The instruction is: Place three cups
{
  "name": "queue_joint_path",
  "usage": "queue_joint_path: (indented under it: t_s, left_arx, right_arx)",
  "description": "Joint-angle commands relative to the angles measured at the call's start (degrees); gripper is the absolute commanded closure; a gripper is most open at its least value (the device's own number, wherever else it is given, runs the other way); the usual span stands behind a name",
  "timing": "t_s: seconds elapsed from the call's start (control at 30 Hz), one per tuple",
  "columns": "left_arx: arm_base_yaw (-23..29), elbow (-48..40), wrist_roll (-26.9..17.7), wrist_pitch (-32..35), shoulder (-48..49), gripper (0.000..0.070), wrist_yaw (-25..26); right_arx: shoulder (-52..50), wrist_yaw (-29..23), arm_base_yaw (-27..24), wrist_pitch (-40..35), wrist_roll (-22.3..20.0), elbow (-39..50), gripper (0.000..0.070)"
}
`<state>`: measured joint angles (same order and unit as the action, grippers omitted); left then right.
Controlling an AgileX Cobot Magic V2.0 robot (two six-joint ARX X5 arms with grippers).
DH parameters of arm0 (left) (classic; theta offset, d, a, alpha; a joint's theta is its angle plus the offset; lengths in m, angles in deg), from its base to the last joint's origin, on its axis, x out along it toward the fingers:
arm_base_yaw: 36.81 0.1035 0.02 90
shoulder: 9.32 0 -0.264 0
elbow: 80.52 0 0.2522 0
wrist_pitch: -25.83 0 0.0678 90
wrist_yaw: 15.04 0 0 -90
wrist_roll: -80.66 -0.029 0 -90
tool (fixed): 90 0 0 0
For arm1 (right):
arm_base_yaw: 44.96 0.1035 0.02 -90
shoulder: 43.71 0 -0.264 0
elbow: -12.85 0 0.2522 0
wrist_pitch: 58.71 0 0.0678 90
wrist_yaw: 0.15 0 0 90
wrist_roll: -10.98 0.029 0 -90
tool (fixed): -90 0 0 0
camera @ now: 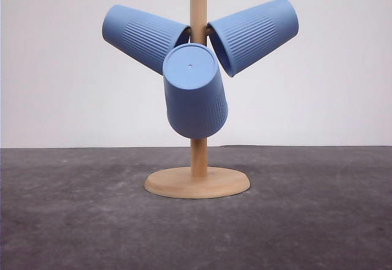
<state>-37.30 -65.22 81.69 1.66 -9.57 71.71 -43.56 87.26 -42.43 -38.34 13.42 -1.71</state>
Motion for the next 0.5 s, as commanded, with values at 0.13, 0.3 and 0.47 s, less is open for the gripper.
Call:
queue_joint_path:
  t_s: [0.13, 0.3, 0.47]
  left_arx:
    - [0.11, -0.83, -0.36, -0.22, 0.07, 0.07, -0.2]
    - [0.11, -0.83, -0.36, -0.22, 0.07, 0.07, -0.2]
    - [0.11, -0.83, -0.36, -0.22, 0.07, 0.07, -0.2]
  right_arx:
    - [0.07, -0.01, -0.02, -0.7, 0.76, 0.09, 0.0694]
    - [0.07, -0.01, -0.02, -0.7, 0.76, 0.09, 0.0694]
    - [0.07, -0.01, -0.02, -0.7, 0.76, 0.09, 0.0694]
